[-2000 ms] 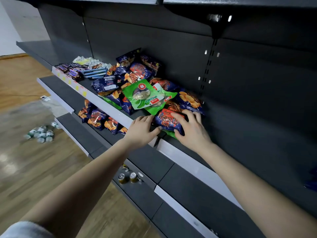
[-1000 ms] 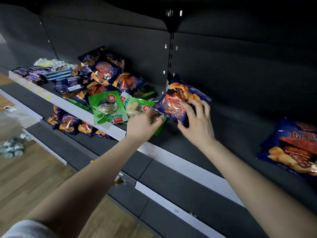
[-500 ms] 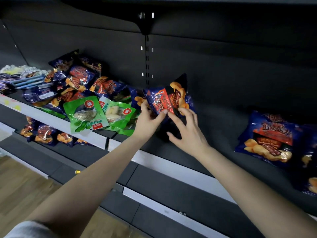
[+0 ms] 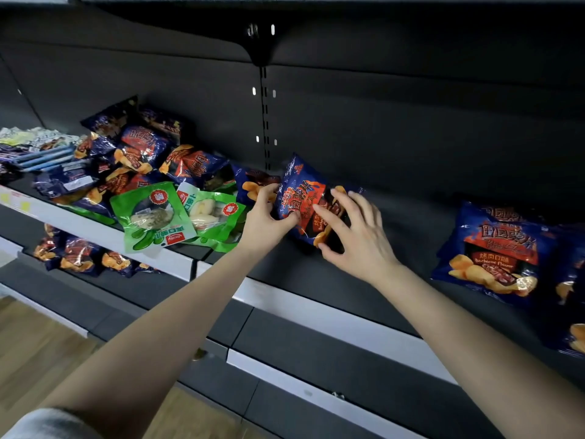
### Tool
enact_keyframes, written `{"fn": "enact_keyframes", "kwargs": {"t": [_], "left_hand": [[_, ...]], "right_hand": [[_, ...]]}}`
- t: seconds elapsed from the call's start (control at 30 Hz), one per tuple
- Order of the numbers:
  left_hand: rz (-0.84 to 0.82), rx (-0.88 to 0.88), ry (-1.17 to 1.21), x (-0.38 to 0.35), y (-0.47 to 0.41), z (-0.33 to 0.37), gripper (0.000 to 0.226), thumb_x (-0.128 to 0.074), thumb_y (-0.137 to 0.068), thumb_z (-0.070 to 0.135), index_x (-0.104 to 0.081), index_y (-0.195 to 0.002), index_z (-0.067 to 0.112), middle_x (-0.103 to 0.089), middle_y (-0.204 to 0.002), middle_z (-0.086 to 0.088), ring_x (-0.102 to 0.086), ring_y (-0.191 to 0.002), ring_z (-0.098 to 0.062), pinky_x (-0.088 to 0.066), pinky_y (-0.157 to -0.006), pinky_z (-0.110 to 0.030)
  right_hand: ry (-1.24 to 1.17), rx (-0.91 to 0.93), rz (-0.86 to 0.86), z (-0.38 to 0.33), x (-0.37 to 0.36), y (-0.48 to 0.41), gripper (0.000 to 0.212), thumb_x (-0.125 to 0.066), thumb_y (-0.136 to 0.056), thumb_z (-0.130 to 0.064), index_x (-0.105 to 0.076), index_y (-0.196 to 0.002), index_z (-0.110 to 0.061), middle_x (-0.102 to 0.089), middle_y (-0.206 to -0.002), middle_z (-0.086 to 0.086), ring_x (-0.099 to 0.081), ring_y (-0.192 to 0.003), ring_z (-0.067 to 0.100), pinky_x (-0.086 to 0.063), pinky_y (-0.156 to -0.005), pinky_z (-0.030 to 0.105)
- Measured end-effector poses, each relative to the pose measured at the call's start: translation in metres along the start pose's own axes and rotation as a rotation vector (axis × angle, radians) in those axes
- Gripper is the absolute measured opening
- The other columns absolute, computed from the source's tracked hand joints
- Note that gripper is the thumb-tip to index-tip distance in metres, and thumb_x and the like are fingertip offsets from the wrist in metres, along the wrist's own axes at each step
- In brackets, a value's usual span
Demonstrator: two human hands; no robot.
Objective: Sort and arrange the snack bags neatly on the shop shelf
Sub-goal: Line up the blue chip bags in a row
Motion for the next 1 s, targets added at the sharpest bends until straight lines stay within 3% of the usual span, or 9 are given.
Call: {"fn": "enact_keyframes", "kwargs": {"t": [0.1, 0.23, 0.33, 0.43, 0.53, 0.6, 0.67, 0.9, 1.0], "left_hand": [[-0.049, -0.025, -0.041, -0.001, -0.004, 0.008, 0.057, -0.071, -0.069, 0.03, -0.048, -0.121, 0.03, -0.066, -0.104, 0.007, -0.064, -0.096, -0.004, -0.052, -0.09, -0.03], [-0.145, -0.094, -0.096, -0.004, -0.011, 0.022, 0.045, -0.072, -0.079, 0.016, -0.052, -0.118, 0.025, -0.066, -0.102, 0.007, -0.063, -0.093, 0.002, -0.053, -0.084, -0.02], [-0.244, -0.108, -0.134, -0.01, -0.015, 0.03, 0.043, -0.07, -0.079, 0.012, -0.054, -0.117, 0.026, -0.068, -0.102, 0.003, -0.065, -0.093, -0.004, -0.051, -0.078, -0.014], [-0.362, -0.112, -0.157, -0.018, -0.018, 0.038, 0.046, -0.068, -0.079, 0.007, -0.055, -0.117, 0.03, -0.068, -0.105, 0.006, -0.066, -0.098, -0.008, -0.052, -0.085, -0.022], [-0.455, -0.139, -0.216, -0.029, -0.018, 0.045, 0.052, -0.068, -0.079, 0.011, -0.055, -0.127, 0.027, -0.067, -0.11, 0.009, -0.064, -0.101, -0.004, -0.053, -0.087, -0.024], [-0.48, -0.155, -0.236, -0.036, -0.017, 0.048, 0.056, -0.068, -0.078, 0.012, -0.053, -0.131, 0.025, -0.067, -0.114, 0.007, -0.064, -0.103, -0.003, -0.053, -0.088, -0.027], [-0.496, -0.161, -0.233, -0.042, -0.014, 0.048, 0.055, -0.068, -0.079, 0.012, -0.053, -0.131, 0.026, -0.066, -0.113, 0.01, -0.062, -0.104, -0.001, -0.053, -0.088, -0.026], [-0.29, -0.171, -0.22, -0.048, -0.021, 0.045, 0.041, -0.057, -0.092, 0.028, -0.047, -0.132, 0.029, -0.062, -0.105, 0.011, -0.056, -0.102, -0.003, -0.04, -0.081, -0.005], [-0.154, -0.15, -0.121, -0.048, -0.025, 0.043, 0.036, -0.044, -0.098, 0.026, -0.043, -0.134, 0.023, -0.058, -0.106, 0.01, -0.053, -0.087, 0.0, -0.041, -0.081, -0.015]], "right_hand": [[0.035, 0.055, -0.142, 0.0, -0.009, -0.005, 0.083, -0.069, -0.072, -0.047, -0.029, -0.143, -0.036, -0.016, -0.156, 0.008, -0.013, -0.139, 0.043, -0.015, -0.108, 0.066], [0.077, 0.103, -0.236, 0.0, -0.014, -0.004, 0.094, -0.073, -0.069, -0.05, -0.019, -0.145, -0.042, -0.003, -0.159, 0.003, -0.002, -0.142, 0.041, -0.012, -0.108, 0.069], [0.098, 0.125, -0.21, 0.001, -0.007, -0.006, 0.095, -0.077, -0.068, -0.039, -0.021, -0.145, -0.041, -0.008, -0.158, 0.004, -0.007, -0.141, 0.044, -0.014, -0.107, 0.069], [0.071, 0.13, -0.205, 0.003, -0.002, -0.007, 0.098, -0.076, -0.069, -0.034, -0.016, -0.146, -0.042, -0.005, -0.158, 0.004, -0.013, -0.139, 0.046, -0.024, -0.106, 0.066], [-0.035, 0.092, -0.232, 0.008, 0.0, -0.005, 0.102, -0.076, -0.067, -0.033, -0.012, -0.145, -0.046, 0.006, -0.158, -0.002, -0.031, -0.129, 0.04, -0.046, -0.091, 0.052], [-0.099, 0.051, -0.248, 0.013, 0.0, -0.003, 0.1, -0.075, -0.067, -0.032, -0.014, -0.145, -0.046, 0.008, -0.157, -0.005, -0.038, -0.12, 0.035, -0.051, -0.082, 0.044], [-0.135, 0.019, -0.274, 0.018, -0.003, 0.003, 0.097, -0.076, -0.069, -0.032, -0.018, -0.146, -0.043, 0.0, -0.156, -0.004, -0.039, -0.119, 0.034, -0.05, -0.087, 0.045], [-0.057, -0.117, -0.221, 0.037, 0.011, 0.015, 0.09, -0.077, -0.07, -0.023, -0.029, -0.146, -0.027, -0.024, -0.146, 0.011, -0.04, -0.117, 0.036, -0.052, -0.084, 0.049], [0.024, -0.174, -0.146, 0.051, 0.028, 0.021, 0.089, -0.079, -0.068, -0.023, -0.033, -0.144, -0.024, -0.029, -0.143, 0.015, -0.043, -0.113, 0.039, -0.051, -0.085, 0.051]]}}
Point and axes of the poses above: each hand's wrist, its own y-axis away from the middle knuckle, its own x-axis out of the back of the hand, z = x × y, the point moved 9 cm from there along -y, towards the middle knuckle
